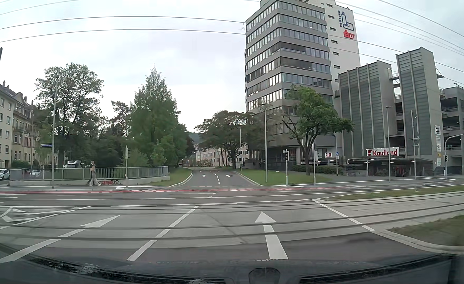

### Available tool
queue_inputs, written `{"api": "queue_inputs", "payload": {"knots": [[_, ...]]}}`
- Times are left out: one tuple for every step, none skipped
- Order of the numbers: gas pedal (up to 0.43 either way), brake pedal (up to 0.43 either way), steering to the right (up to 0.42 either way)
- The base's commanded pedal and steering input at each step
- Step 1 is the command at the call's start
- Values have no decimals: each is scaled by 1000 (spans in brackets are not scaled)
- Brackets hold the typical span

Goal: Follow the waypoints while adhering to traffic rules and regulations

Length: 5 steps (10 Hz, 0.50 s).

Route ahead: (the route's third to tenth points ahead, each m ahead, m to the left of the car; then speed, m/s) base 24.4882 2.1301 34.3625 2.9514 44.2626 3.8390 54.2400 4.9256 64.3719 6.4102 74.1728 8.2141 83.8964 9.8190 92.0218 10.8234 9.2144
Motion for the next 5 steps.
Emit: {"api": "queue_inputs", "payload": {"knots": [[130,0,0],[130,0,0],[118,0,-1],[118,0,-2],[118,0,-2]]}}
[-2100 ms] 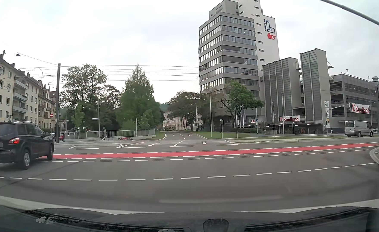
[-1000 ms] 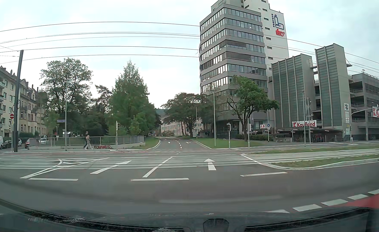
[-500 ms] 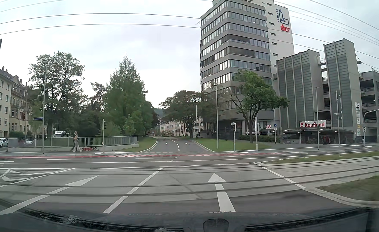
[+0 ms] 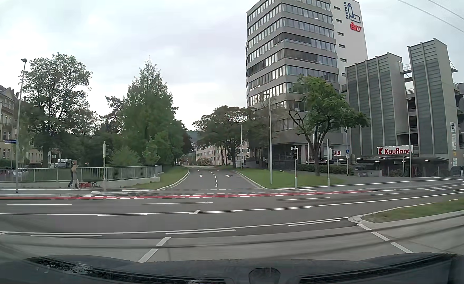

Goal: Follow the waypoints while adhering to traffic rules and regulations

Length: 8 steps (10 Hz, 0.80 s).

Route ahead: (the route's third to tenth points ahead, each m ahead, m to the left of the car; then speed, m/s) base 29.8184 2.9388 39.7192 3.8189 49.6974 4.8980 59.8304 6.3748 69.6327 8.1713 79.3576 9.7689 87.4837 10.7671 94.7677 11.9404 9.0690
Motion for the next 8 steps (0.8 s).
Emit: {"api": "queue_inputs", "payload": {"knots": [[118,0,-3],[118,0,-4],[118,0,-6],[118,0,-6],[118,0,-6],[110,0,-8],[110,0,-11],[98,0,-11]]}}
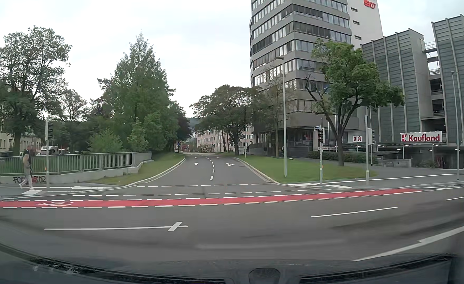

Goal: Follow the waypoints while adhering to traffic rules and regulations

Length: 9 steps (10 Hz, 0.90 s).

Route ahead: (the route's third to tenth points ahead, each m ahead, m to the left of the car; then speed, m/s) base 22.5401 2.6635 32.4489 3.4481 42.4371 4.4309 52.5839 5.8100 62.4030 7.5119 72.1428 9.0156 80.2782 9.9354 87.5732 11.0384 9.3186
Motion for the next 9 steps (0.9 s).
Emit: {"api": "queue_inputs", "payload": {"knots": [[98,0,-13],[98,0,-16],[98,0,-18],[98,0,-19],[98,0,-20],[98,0,-24],[98,0,-25],[98,0,-26],[98,0,-27]]}}
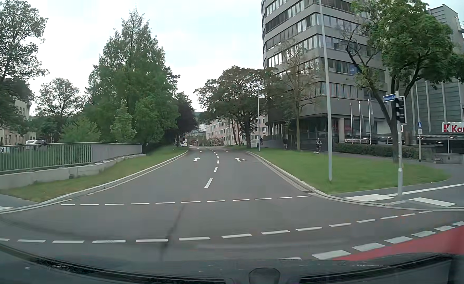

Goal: Follow the waypoints while adhering to traffic rules and regulations

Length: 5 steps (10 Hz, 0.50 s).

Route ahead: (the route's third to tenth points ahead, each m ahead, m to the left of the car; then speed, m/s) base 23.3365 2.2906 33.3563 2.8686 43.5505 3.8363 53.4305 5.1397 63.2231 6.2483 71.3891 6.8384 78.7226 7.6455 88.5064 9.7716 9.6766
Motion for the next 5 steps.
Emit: {"api": "queue_inputs", "payload": {"knots": [[98,0,-28],[98,0,-28],[98,0,-28],[98,0,-28],[98,0,-29]]}}
